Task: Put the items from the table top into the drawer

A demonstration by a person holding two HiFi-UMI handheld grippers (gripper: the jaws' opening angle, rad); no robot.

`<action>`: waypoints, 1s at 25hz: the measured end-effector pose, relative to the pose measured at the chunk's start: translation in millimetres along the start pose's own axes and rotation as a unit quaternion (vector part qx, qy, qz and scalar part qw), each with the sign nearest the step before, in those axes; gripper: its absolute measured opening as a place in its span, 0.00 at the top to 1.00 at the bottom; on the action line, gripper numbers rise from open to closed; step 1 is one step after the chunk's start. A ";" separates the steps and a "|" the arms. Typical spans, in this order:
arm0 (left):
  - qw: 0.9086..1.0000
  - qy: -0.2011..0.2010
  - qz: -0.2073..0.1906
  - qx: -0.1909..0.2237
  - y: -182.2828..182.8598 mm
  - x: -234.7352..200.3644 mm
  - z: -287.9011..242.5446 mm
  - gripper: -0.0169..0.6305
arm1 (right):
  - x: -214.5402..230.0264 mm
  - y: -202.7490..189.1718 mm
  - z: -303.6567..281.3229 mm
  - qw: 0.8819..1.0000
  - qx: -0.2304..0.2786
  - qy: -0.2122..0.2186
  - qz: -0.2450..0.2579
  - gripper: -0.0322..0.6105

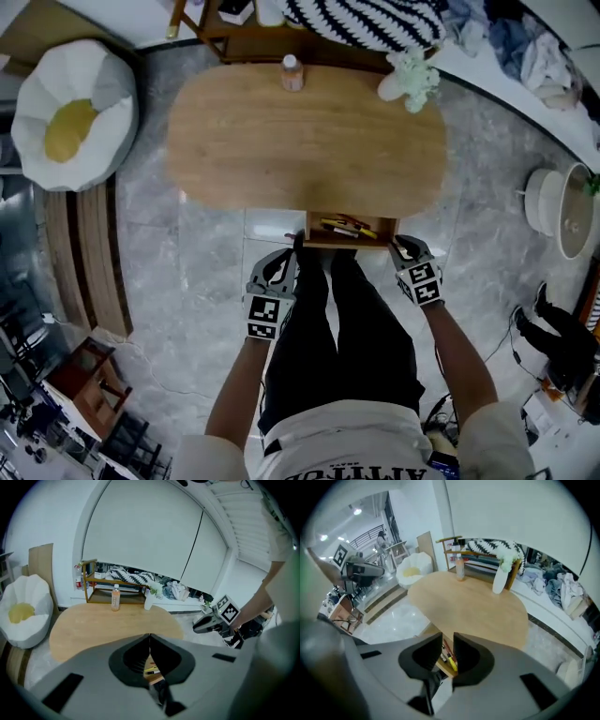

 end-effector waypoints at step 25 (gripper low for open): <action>0.990 -0.055 -0.112 0.072 150.1 103.7 168.7 0.94 | -14.5 92.8 316.6 0.968 0.195 -0.081 -0.139 0.82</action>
Point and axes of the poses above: the fingertips, and each gripper's own axes: z backward along the fingers, x to its right, y out of its top, the point moved 4 cm from there along z, backward along the fingers, and after that the axes turned 10 degrees about -y, right-handed, at the moved point
